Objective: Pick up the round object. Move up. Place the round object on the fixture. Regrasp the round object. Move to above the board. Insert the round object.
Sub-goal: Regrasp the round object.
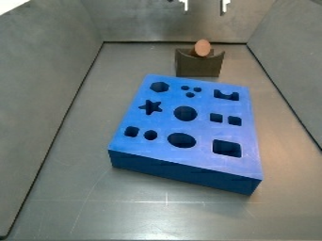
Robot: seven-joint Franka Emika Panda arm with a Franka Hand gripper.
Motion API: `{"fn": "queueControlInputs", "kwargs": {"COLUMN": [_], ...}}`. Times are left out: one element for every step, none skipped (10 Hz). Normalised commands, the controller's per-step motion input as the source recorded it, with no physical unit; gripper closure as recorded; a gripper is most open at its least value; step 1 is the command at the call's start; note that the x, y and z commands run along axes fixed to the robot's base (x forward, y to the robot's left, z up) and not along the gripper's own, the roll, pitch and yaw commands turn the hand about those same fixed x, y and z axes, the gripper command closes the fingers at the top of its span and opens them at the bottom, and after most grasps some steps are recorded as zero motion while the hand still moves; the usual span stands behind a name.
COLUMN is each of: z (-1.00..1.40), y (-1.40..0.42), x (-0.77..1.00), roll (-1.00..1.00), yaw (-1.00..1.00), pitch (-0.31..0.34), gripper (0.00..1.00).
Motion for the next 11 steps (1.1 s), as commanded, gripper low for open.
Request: {"fn": "queueControlInputs", "kwargs": {"z": [0.65, 0.59, 0.53, 0.28, 0.12, 0.07, 0.06, 0.04, 0.03, 0.02, 0.02], "y": [-1.00, -1.00, -1.00, -0.83, -0.68, -0.46, -0.27, -0.05, -0.02, -0.05, -0.05], "x": [-0.08, -0.11, -0.13, -0.12, -0.08, -0.05, -0.05, -0.06, -0.06, -0.05, -0.04], "roll": [1.00, 1.00, 1.00, 1.00, 1.00, 1.00, 1.00, 1.00, 1.00, 1.00, 1.00], "yaw": [0.01, 0.01, 0.01, 0.01, 0.01, 0.01, 0.01, 0.01, 0.01, 0.01, 0.01], "pitch": [0.077, 0.064, 0.058, 0.050, 0.048, 0.047, 0.045, 0.039, 0.037, 0.031, 0.028], "gripper": [0.00, 0.00, 0.00, 0.00, 0.00, 0.00, 0.00, 0.00, 0.00, 0.00, 0.00]}}
